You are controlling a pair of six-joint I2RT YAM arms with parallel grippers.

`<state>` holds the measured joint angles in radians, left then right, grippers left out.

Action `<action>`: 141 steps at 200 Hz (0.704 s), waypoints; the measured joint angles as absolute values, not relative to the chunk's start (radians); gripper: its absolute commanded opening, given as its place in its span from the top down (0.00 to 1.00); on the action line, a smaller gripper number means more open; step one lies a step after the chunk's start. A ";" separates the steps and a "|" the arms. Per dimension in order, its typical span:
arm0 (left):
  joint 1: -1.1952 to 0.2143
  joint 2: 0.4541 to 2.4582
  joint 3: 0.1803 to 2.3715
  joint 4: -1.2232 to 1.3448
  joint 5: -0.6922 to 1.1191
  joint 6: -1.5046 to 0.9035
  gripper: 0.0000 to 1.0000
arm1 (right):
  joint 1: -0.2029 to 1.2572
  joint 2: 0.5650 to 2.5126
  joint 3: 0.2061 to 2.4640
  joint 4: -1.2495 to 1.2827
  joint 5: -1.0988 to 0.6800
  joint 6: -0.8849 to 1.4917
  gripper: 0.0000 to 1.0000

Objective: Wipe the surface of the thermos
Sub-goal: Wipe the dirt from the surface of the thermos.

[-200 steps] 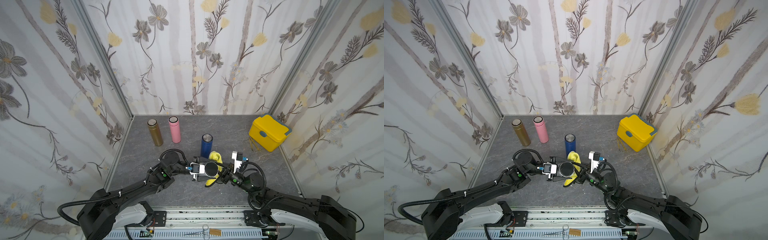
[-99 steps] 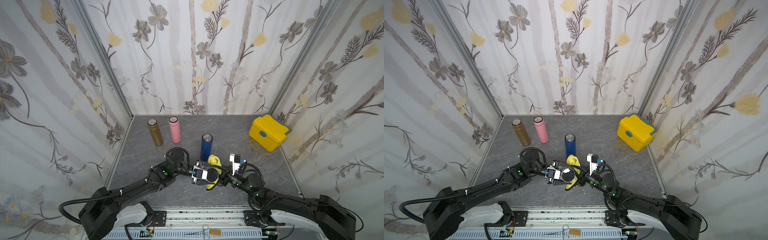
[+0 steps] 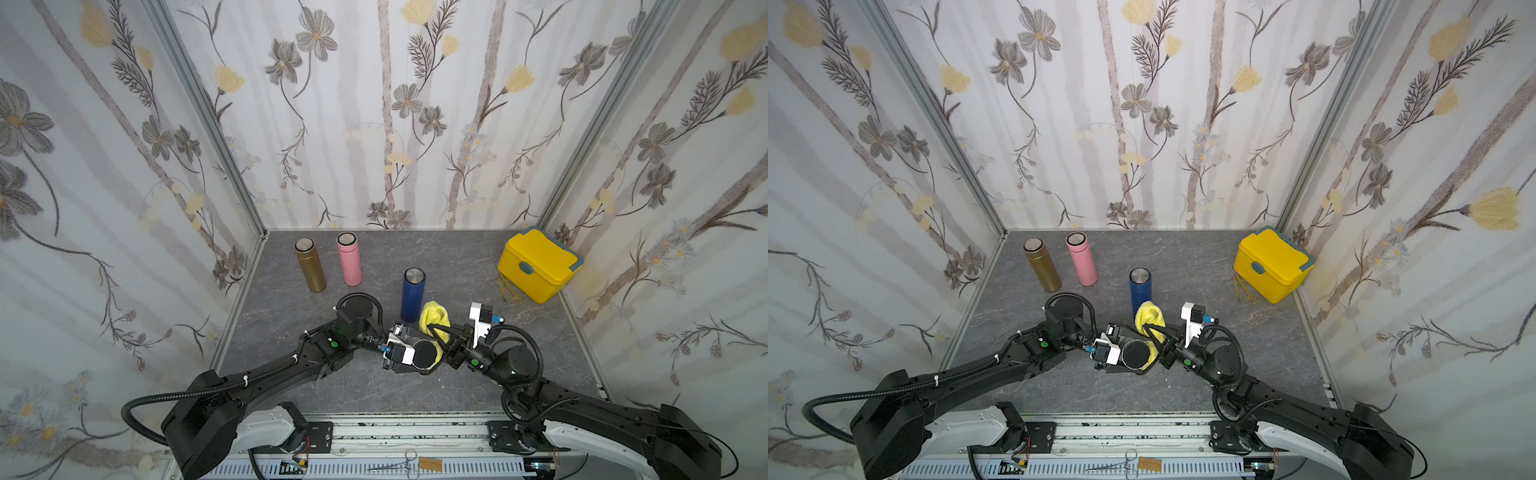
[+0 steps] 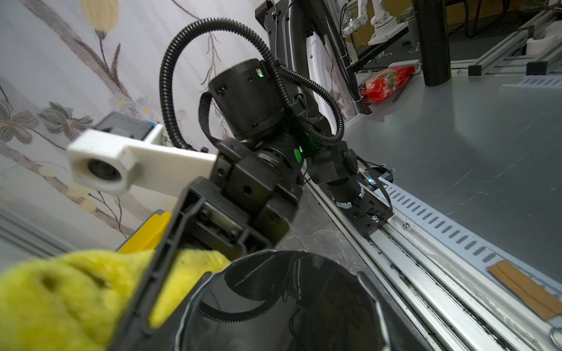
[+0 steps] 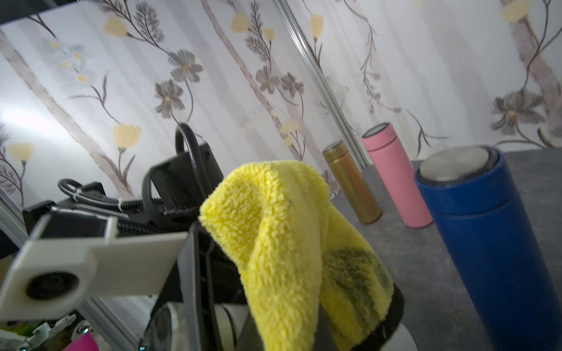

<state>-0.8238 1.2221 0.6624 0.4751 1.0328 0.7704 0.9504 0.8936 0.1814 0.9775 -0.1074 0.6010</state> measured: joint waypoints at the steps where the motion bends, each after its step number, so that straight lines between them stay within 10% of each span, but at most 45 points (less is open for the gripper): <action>1: -0.824 1.222 0.663 0.474 1.032 0.770 1.00 | 0.950 0.895 0.179 0.974 -0.107 0.602 1.00; 141: -0.852 1.200 0.535 0.735 0.945 0.617 1.00 | 0.942 0.954 0.121 1.056 -0.143 0.601 1.00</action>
<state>-0.8520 1.1995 0.5346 0.7345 0.9447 0.6170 0.9421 0.9543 0.1211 1.0557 -0.1429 0.6014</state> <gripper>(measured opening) 0.612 0.087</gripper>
